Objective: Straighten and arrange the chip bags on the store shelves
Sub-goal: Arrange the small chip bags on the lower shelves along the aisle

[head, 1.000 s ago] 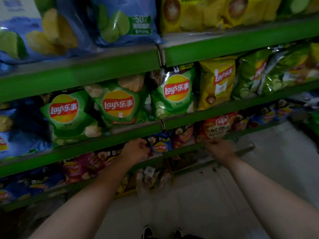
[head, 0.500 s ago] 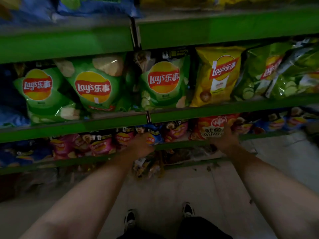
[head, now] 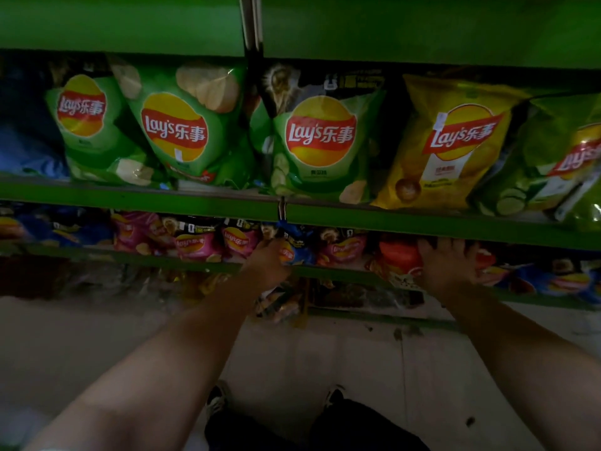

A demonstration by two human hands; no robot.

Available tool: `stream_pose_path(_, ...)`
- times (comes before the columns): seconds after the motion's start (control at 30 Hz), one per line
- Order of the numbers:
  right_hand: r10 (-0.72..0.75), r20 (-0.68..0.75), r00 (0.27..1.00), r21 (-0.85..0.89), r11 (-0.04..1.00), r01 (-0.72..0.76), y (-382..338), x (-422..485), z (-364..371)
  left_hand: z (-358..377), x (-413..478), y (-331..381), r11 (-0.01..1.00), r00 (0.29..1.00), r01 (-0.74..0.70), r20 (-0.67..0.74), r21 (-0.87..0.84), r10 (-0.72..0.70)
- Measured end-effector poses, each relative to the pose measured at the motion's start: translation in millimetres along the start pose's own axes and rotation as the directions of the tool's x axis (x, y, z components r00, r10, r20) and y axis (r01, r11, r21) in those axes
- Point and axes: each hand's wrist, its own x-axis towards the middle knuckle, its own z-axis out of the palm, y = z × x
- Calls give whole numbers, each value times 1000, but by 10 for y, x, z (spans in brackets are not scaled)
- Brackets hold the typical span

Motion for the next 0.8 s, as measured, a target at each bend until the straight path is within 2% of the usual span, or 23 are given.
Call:
stream_pose_path(0.07, -101, -53, 993, -52, 994, 99, -35, -107, -11, 35, -27, -7, 997, 1000, 13, -11, -73, -14)
stream_pose_path(0.13, -192, -70, 979, -110, 977, 184, -134, -238, -78, 68, -100, 3, 996, 999, -37, -12, -80, 36)
stream_pose_path(0.2, -250, -77, 965, -116, 964, 240, -293, -362, -232, 90, -189, 15, 970, 981, -123, 121, -208, 150)
stream_pose_path(0.27, -327, -72, 942, -56, 945, 323, -507, -448, -452, 99, -296, -2, 944, 939, -185, 233, -273, 251)
stream_pose_path(0.37, -468, -23, 883, 211, 861, 462, -918, -493, -824, 82, -487, -99, 883, 912, -223, 231, -414, 339)
stream_pose_path(0.43, -519, 11, 854, 403, 784, 472, -1241, -493, -1016, -8, -629, -253, 867, 936, -193, 178, -460, 303)
stream_pose_path(0.5, -568, 16, 823, 495, 719, 487, -1609, -473, -1140, -187, -748, -506, 850, 968, -157, 91, -503, 232)
stream_pose_path(0.63, -695, 40, 718, 514, 630, 582, -2512, -418, -1383, -630, -1005, -1263, 849, 992, -122, -53, -514, 111)
stream_pose_path(0.73, -786, 13, 617, 553, 520, 651, -3294, -353, -1591, -938, -1220, -1984, 799, 992, -74, -128, -597, -4)
stream_pose_path(0.8, -801, -34, 598, 568, 476, 671, -3849, -316, -1725, -1152, -1389, -2499, 760, 976, -29, -183, -649, -119)
